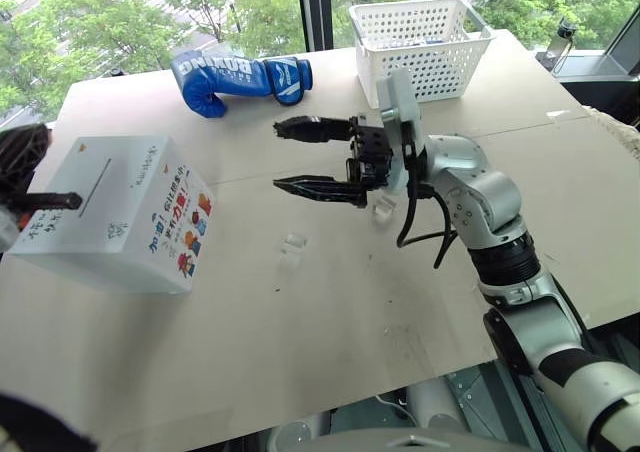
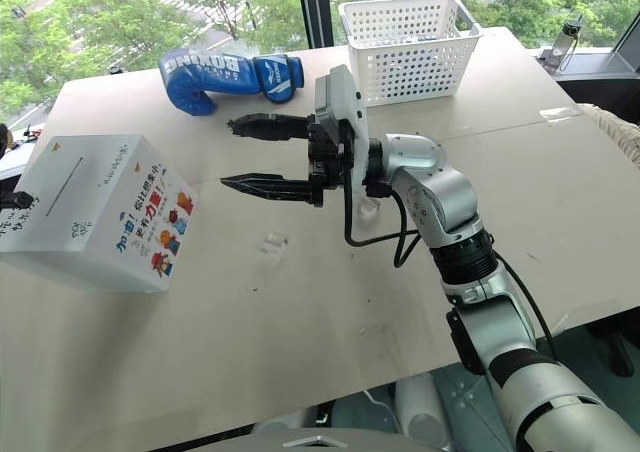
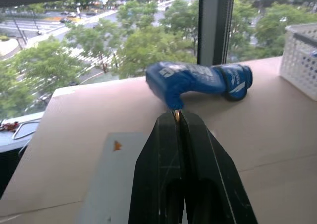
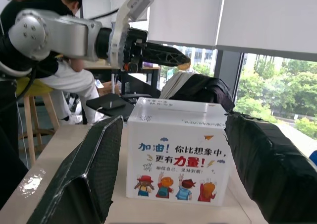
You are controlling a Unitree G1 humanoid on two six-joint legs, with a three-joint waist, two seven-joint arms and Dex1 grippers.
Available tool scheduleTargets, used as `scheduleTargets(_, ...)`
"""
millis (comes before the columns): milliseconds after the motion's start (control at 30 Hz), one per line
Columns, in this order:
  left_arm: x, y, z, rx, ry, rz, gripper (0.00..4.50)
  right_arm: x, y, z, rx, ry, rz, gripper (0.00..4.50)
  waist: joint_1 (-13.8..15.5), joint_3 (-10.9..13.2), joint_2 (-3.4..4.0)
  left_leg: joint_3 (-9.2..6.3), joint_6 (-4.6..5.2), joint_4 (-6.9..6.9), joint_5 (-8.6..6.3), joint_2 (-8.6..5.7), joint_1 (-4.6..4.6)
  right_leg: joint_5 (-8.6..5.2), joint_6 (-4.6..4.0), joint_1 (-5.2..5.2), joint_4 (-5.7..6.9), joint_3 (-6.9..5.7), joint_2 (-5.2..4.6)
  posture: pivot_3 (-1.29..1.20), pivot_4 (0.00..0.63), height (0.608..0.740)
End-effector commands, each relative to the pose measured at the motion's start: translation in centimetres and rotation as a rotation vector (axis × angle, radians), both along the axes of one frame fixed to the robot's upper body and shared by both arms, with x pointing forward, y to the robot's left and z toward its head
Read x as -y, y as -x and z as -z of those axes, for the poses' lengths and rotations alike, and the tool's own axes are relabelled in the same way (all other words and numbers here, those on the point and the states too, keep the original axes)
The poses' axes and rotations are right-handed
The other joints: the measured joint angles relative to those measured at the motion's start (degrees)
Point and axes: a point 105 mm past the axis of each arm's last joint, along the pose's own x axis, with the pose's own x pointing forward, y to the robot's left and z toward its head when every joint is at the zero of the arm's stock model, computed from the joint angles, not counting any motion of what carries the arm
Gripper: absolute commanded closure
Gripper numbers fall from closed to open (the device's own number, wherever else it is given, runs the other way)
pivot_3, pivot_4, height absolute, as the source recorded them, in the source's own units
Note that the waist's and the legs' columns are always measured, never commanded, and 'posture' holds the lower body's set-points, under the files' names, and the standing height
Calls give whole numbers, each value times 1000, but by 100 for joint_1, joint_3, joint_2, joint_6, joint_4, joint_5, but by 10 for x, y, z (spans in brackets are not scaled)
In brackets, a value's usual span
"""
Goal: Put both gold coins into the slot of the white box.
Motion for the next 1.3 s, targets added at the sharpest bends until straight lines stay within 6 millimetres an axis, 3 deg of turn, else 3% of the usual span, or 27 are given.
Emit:
scheduleTargets(33, -5, 2, 6, -49, 12, -3, 4500, 0, 6, -6, 42, -10, -24, 937, 0, 0, 0, 0, 0, 0, 0, 0, 1, 0, 0, 0, 0, 0, 0, 0, 150, 721)
scheduleTargets(167, -4, -3, 26, -128, 21, 20, 4500, 1, 5, -7, 42, -10, -20, 937, 1, 0, 0, 0, -3, -1, 1, 2, 0, 0, 0, 0, 1, 0, -3, 0, 150, 721)
scheduleTargets(433, -21, -11, 70, -262, 25, -12, 4500, 4, 6, -5, 42, 0, -7, 937, -6, 0, 0, 1, -4, -3, 2, 2, 1, 0, -1, -2, 3, 2, -5, 0, 150, 721)
scheduleTargets(800, -28, -13, 81, -298, -23, -32, 4500, 6, 5, -4, 38, 2, 4, 937, -24, -2, 19, 8, -12, -5, 6, 5, 18, 1, -2, -2, 27, 11, -5, 0, 150, 721)
scheduleTargets(933, -21, -16, 78, -262, -44, -8, 3258, 7, 5, -4, 39, 7, 10, 858, -8, -7, 28, 8, -12, -4, 6, 4, 18, 1, -2, -1, 28, 12, -7, 0, 150, 721)
scheduleTargets(1000, -19, -19, 61, -164, -79, -8, 2396, 8, 4, -3, 37, 12, 16, 858, 8, -8, 29, 8, -12, -4, 6, 2, 18, 1, -2, -1, 27, 12, -8, 0, 150, 721)
scheduleTargets(1100, -4, -22, 36, -10, -115, 55, 1101, 11, 3, -2, 32, 16, 24, 858, 31, -10, 23, -2, -13, 0, 7, 0, 8, 2, -2, 0, 25, 1, -13, 0, 150, 721)
scheduleTargets(1200, 56, -12, 14, 138, -63, 355, 1101, 23, 2, 4, 0, 18, 52, 858, 48, -15, 3, -10, -12, 3, 6, -1, -3, 2, -2, -1, 17, -8, -18, 0, 150, 721)
scheduleTargets(1267, 95, -1, 27, 107, -98, 512, 1101, 39, 0, 15, -32, 32, 83, 858, 48, -19, -3, -14, -10, 6, 5, -1, -12, 2, -2, -1, 5, -11, -24, 0, 150, 721)
scheduleTargets(1300, 105, 3, 33, 85, -110, 547, 1101, 44, 0, 19, -42, 40, 95, 858, 46, -19, -3, -12, -6, 5, 3, -1, -13, 2, -2, 1, -5, -8, -28, 0, 150, 721)
